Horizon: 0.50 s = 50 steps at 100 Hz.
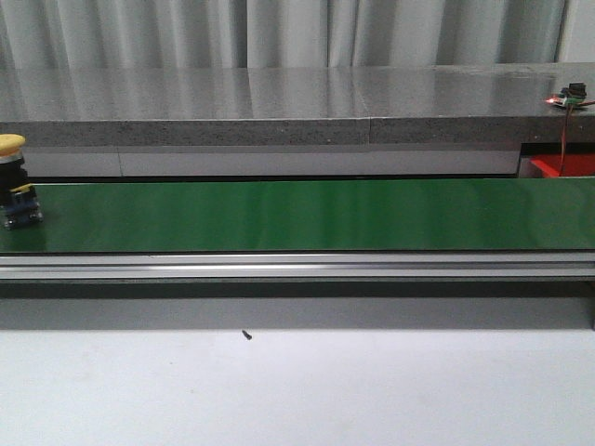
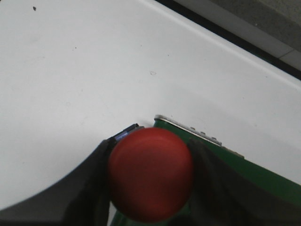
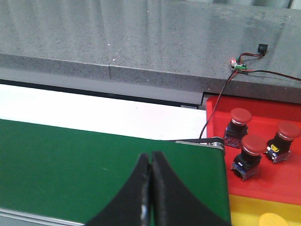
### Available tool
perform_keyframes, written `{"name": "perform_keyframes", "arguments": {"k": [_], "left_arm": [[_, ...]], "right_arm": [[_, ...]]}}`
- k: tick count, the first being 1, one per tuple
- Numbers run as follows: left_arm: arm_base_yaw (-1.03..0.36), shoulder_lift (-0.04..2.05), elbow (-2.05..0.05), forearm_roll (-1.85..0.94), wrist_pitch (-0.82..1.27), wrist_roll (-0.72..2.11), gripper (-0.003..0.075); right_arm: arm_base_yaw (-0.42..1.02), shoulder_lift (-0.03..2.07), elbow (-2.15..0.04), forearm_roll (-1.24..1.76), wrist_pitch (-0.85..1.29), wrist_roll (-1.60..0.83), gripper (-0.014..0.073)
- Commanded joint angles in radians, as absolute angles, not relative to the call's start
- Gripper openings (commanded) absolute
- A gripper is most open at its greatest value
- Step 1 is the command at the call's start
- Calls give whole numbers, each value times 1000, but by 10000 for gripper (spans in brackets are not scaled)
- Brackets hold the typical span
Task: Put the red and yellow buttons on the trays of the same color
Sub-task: 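Move the left gripper onto a red button and grasp it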
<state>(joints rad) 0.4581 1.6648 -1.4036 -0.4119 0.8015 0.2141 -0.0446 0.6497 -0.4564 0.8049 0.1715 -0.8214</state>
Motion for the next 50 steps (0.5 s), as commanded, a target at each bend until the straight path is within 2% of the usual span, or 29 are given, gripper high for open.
{"name": "perform_keyframes", "arguments": {"k": [1, 22, 50], "left_arm": [[457, 1575, -1384, -482, 750, 250, 166], [442, 1562, -1315, -526, 780, 275, 166], [371, 1568, -1215, -512, 673, 279, 167]], "right_arm": [[-45, 644, -483, 819, 123, -830, -118], [-45, 644, -483, 819, 123, -830, -118], [-45, 644, -483, 819, 123, -830, -118]]}}
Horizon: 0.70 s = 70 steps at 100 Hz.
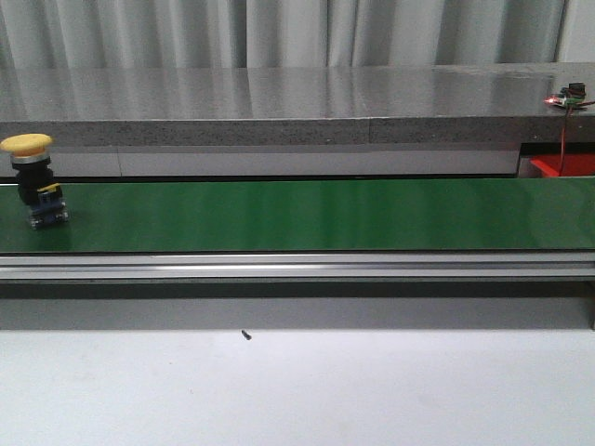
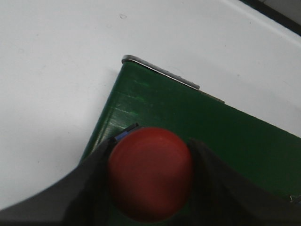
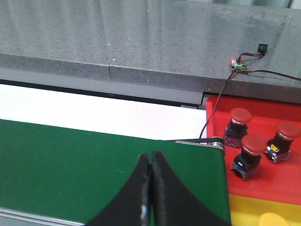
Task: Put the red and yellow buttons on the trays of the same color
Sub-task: 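Move the left gripper onto a red button and grasp it, then set the red button on the belt start and open the left gripper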
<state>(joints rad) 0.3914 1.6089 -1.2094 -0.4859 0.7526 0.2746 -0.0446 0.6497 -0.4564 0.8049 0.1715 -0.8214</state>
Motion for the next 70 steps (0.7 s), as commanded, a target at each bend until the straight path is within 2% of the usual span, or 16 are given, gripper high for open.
{"name": "perform_keyframes", "arguments": {"k": [1, 19, 29, 38, 55, 62, 70], "left_arm": [[369, 1570, -1216, -512, 669, 279, 166], [358, 1605, -1207, -503, 672, 279, 168], [358, 1626, -1207, -503, 681, 279, 204], [358, 1641, -1207, -503, 694, 279, 280], [358, 1642, -1207, -503, 705, 279, 503], [358, 1642, -1207, -503, 710, 280, 547], [358, 1630, -1207, -503, 713, 291, 547]], "right_arm": [[-45, 644, -483, 819, 123, -830, -118], [-45, 644, -483, 819, 123, -830, -118], [-45, 644, -483, 819, 123, -830, -118], [-45, 645, -483, 819, 122, -830, -118], [-45, 645, -483, 819, 122, -830, -118], [-45, 645, -483, 819, 122, -830, -118], [-45, 645, -483, 819, 122, -830, -118]]}}
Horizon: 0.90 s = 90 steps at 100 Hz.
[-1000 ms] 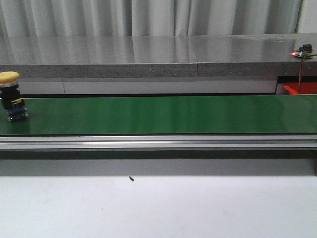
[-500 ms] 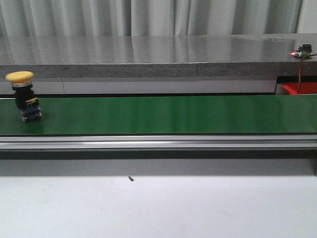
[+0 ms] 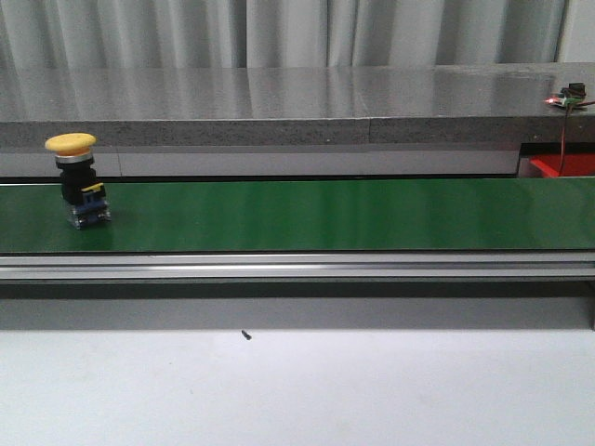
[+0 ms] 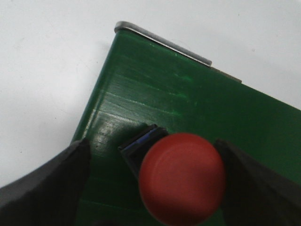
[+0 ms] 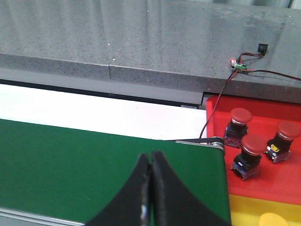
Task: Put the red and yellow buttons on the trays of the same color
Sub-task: 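Set the red button on the belt start and open the left gripper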
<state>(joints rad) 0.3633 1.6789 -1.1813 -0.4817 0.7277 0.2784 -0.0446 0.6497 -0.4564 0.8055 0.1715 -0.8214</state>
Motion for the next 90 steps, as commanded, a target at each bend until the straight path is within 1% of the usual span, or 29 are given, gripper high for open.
{"name": "perform_keyframes", "arguments": {"k": [1, 29, 36, 40, 45, 48, 50, 55, 57, 62, 64, 67, 77, 90], "left_arm": [[358, 1628, -1207, -503, 713, 293, 547], [332, 1472, -1207, -507, 738, 333, 546], [303, 1424, -1207, -499, 739, 333, 522], [283, 1399, -1207, -495, 742, 333, 482], [257, 1370, -1207, -493, 750, 333, 412], [240, 1355, -1207, -493, 754, 333, 351], [227, 1344, -1207, -493, 758, 333, 323], [195, 1320, -1207, -493, 768, 333, 209], [181, 1310, -1207, -487, 770, 333, 180], [148, 1287, -1207, -468, 770, 333, 66], [134, 1278, -1207, -460, 770, 333, 39], [117, 1266, -1206, -452, 770, 333, -22], [74, 1221, -1189, -450, 770, 333, -20], [50, 1160, -1136, -452, 770, 333, -20]], "right_arm": [[-45, 645, -483, 819, 122, -830, -118], [-45, 647, -489, 823, 152, -830, -118], [-45, 654, -503, 823, 203, -830, -118], [-45, 660, -517, 823, 228, -830, -118], [-45, 674, -536, 822, 261, -830, -118], [-45, 683, -548, 822, 276, -830, -118], [-45, 688, -556, 821, 286, -830, -118], [-45, 706, -575, 818, 308, -830, -118], [-45, 710, -583, 814, 318, -830, -118], [-45, 725, -602, 813, 345, -830, -118], [-45, 731, -611, 813, 357, -830, -118], [-43, 741, -623, 813, 373, -830, -118], [-19, 773, -668, 813, 413, -830, -118], [29, 833, -726, 812, 465, -830, -116]]}}
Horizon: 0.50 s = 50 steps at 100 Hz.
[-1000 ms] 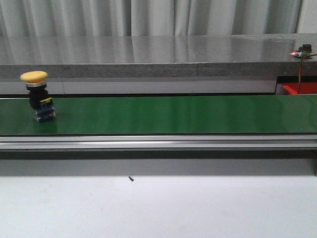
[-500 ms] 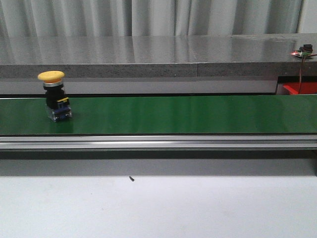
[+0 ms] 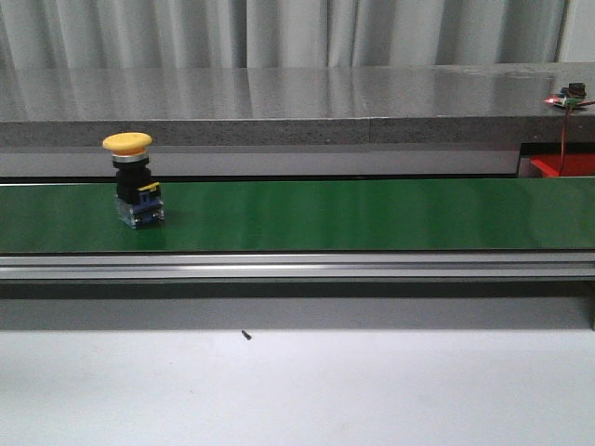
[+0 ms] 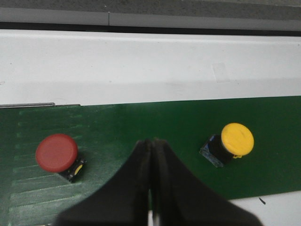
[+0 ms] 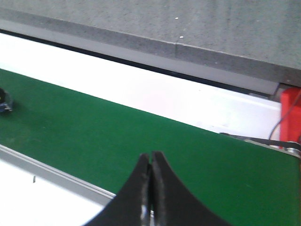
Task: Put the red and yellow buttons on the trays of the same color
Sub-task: 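Set the red button on the belt start and open the left gripper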
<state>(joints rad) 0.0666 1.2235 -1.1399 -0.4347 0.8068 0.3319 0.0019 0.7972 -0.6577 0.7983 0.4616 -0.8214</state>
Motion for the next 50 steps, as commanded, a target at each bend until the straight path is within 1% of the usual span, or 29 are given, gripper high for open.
{"name": "perform_keyframes", "arguments": {"k": [1, 23, 50], "left_arm": [[50, 1153, -1128, -452, 770, 333, -20], [48, 1005, -1004, -452, 766, 333, -20], [48, 778, -818, -452, 713, 333, -20]], "right_arm": [[34, 841, -732, 812, 468, -830, -116], [100, 981, -840, 819, 573, -829, -116], [211, 1142, -952, 817, 579, -829, -116]]}}
